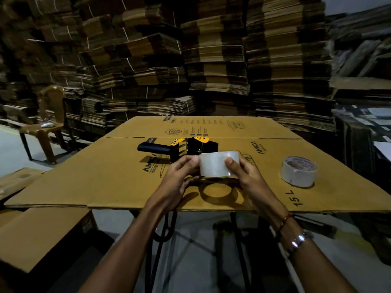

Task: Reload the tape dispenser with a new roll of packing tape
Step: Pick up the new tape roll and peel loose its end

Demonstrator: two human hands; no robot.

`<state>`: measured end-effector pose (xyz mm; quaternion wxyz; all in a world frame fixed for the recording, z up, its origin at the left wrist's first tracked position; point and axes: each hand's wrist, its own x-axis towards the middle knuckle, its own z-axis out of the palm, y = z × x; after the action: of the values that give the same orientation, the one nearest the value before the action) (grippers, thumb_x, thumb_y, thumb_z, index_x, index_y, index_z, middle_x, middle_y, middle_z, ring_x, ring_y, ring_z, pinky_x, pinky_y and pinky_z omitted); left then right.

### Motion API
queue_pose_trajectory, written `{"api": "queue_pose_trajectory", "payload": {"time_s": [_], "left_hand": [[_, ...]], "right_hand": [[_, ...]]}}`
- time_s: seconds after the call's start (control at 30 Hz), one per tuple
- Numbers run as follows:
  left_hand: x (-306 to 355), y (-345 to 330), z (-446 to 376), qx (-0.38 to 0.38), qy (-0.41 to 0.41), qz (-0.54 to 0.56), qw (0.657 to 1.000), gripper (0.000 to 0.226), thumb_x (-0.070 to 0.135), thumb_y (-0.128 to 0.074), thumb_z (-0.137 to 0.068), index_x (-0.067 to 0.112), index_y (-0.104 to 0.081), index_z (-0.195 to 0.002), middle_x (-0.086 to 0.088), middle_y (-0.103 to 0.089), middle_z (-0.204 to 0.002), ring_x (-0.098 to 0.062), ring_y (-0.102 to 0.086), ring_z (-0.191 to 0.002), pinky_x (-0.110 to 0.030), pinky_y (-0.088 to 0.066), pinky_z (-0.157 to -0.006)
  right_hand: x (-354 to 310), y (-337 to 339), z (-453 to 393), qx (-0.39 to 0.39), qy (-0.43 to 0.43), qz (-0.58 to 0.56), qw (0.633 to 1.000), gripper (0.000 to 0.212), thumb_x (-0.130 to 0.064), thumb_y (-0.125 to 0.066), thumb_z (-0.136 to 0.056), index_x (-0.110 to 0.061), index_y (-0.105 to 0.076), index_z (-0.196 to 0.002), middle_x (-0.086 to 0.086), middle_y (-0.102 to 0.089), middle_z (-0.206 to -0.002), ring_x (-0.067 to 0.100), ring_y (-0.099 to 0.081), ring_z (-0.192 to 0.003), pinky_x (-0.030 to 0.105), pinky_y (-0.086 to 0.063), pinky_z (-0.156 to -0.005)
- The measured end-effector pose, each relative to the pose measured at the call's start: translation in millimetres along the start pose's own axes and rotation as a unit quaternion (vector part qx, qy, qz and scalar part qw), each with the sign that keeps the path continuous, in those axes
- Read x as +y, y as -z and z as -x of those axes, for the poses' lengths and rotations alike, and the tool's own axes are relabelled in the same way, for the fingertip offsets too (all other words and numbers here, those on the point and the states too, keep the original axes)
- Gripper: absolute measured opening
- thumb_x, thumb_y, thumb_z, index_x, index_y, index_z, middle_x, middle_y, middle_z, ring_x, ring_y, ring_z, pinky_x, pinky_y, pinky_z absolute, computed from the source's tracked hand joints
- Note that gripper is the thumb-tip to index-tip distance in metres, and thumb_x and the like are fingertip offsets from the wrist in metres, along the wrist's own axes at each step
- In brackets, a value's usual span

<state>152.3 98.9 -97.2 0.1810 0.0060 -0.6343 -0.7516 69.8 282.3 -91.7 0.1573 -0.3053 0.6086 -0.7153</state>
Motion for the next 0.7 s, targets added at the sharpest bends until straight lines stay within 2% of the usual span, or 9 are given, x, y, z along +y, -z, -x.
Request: {"api": "queue_pose_trajectory", "payload": {"time_s": [0.1,0.2,0.33,0.5,0.6,0.7], "left_hand": [[-1.0,-1.1,-1.7,0.020,0.001,0.030,0.999,0.010,0.019,-0.061,-0.096,0.014,-0.062,-0.087,-0.003,-0.074,-0.101,-0.022,-0.069,-0.099,-0.036,-0.056,-0.078],[-0.4,-0.8,-1.6,0.020,0.013,0.062,0.998,0.008,0.016,-0.066,-0.091,0.012,-0.061,-0.087,-0.008,-0.072,-0.107,-0.027,-0.070,-0.103,-0.038,-0.059,-0.080],[1.4,-2.6,-0.8,0.030,0.016,0.066,0.997,0.008,0.011,-0.062,-0.093,0.011,-0.059,-0.086,-0.013,-0.067,-0.117,-0.030,-0.067,-0.110,-0.040,-0.060,-0.082],[-0.6,-1.8,-2.1,0.030,0.012,0.067,0.997,0.007,0.006,-0.059,-0.094,0.008,-0.062,-0.089,-0.015,-0.066,-0.118,-0.027,-0.070,-0.104,-0.033,-0.060,-0.074],[-2.9,1.5,-3.4,0.017,0.013,0.059,0.998,0.009,0.002,-0.058,-0.095,0.008,-0.064,-0.096,-0.017,-0.063,-0.124,-0.027,-0.070,-0.107,-0.031,-0.059,-0.079],[-4.3,0.8,-3.5,-0.010,0.015,0.043,0.999,0.018,0.000,-0.061,-0.091,0.008,-0.063,-0.107,-0.014,-0.063,-0.122,-0.025,-0.070,-0.107,-0.033,-0.058,-0.086]], "right_hand": [[-0.4,2.2,0.3,-0.014,-0.005,-0.026,1.000,0.047,-0.041,-0.067,-0.089,-0.017,-0.062,-0.128,0.007,-0.071,-0.124,0.022,-0.070,-0.111,0.031,-0.060,-0.084],[1.1,1.3,-0.7,-0.005,-0.004,-0.009,1.000,0.045,-0.040,-0.063,-0.086,-0.017,-0.064,-0.125,0.008,-0.071,-0.123,0.025,-0.069,-0.113,0.035,-0.060,-0.088],[2.2,2.2,-1.6,-0.011,-0.011,-0.001,1.000,0.052,-0.046,-0.071,-0.087,-0.015,-0.063,-0.127,0.008,-0.071,-0.123,0.024,-0.070,-0.112,0.036,-0.059,-0.090],[5.4,4.3,-4.3,-0.003,-0.021,-0.005,1.000,0.049,-0.045,-0.069,-0.086,-0.015,-0.064,-0.124,0.012,-0.069,-0.125,0.026,-0.070,-0.112,0.042,-0.057,-0.096],[5.5,4.1,-4.3,-0.001,-0.019,0.000,1.000,0.050,-0.046,-0.068,-0.086,-0.015,-0.062,-0.125,0.011,-0.068,-0.128,0.025,-0.069,-0.115,0.047,-0.054,-0.102],[2.7,1.9,-3.6,0.016,-0.014,-0.007,1.000,0.055,-0.047,-0.065,-0.083,-0.018,-0.058,-0.128,0.008,-0.064,-0.132,0.022,-0.066,-0.119,0.041,-0.056,-0.101]]}}
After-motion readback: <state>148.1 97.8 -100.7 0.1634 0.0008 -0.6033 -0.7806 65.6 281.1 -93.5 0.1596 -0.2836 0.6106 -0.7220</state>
